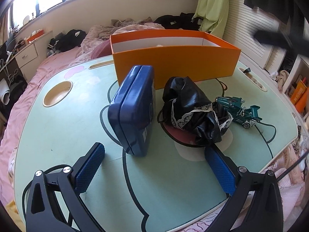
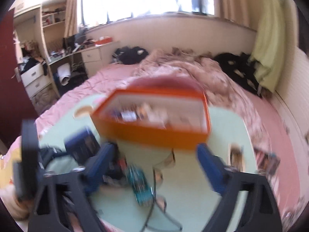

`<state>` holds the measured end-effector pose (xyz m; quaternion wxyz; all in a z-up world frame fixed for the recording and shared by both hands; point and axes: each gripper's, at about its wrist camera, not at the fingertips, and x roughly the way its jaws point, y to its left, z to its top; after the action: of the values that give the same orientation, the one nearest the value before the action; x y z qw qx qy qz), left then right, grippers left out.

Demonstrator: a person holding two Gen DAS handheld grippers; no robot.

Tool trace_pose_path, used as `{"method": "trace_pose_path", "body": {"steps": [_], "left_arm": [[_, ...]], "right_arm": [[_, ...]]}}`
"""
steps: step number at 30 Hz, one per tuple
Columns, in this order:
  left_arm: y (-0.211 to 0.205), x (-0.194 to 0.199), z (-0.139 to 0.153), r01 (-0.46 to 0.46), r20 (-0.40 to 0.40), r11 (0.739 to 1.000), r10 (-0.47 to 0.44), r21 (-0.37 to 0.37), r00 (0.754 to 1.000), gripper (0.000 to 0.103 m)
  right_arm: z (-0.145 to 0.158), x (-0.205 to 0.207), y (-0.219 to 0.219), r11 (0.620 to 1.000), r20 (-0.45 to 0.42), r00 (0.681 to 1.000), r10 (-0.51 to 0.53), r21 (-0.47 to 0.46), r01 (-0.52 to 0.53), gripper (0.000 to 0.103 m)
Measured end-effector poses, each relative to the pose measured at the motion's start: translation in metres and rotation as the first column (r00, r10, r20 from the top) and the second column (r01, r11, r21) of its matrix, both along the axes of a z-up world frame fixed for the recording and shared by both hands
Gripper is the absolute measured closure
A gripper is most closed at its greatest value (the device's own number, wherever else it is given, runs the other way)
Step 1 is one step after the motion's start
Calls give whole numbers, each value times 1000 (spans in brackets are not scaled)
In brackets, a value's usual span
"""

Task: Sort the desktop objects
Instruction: 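Reach into the orange box and grasp the small brown box with the right gripper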

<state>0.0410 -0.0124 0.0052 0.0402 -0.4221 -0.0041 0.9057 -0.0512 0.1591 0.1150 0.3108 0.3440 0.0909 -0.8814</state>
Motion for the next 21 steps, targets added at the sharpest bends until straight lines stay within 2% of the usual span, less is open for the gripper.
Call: {"method": "trace_pose_path", "body": {"steps": [1,3,4,5,6,8,10,16,19,20,21], "left_arm": [[0,0,0,0,0,1000,0,0,1000,0],[0,0,0,1,0,1000,-1,0,1000,0],[0,0,0,0,0,1000,0,0,1000,0],[1,0,0,0,0,1000,0,0,1000,0],[1,0,0,0,0,1000,0,0,1000,0],[1,0,0,0,0,1000,0,0,1000,0],[1,0,0,0,-1,1000,0,0,1000,0],[1,0,0,-1,-1,1000,1,0,1000,0],[1,0,0,-3,0,1000,3,1,1000,0],[1,0,-1,-3,0,1000,3,2,1000,0],[0,0,-1,-3,-1,1000,3,3,1000,0]], "right_arm": [[4,-14,-11,1000,48,999,23,-1,-23,39],[5,-50,-35,998,164,984,63,-10,-62,53],[0,-66,-44,998,223,973,67,-6,-67,55],[-8,-84,-55,998,291,955,63,1,-66,62],[-19,-104,-65,998,360,932,49,18,-59,73],[-40,-125,-85,996,446,895,25,68,-61,80],[-61,-135,-104,990,497,868,9,118,-78,80],[-79,-146,-140,976,501,865,-10,194,-101,79],[-83,-142,-155,960,479,877,-20,254,-117,64],[-82,-141,-159,951,446,895,-29,289,-113,51],[-85,-139,-160,946,433,901,-23,301,-121,44]]}}
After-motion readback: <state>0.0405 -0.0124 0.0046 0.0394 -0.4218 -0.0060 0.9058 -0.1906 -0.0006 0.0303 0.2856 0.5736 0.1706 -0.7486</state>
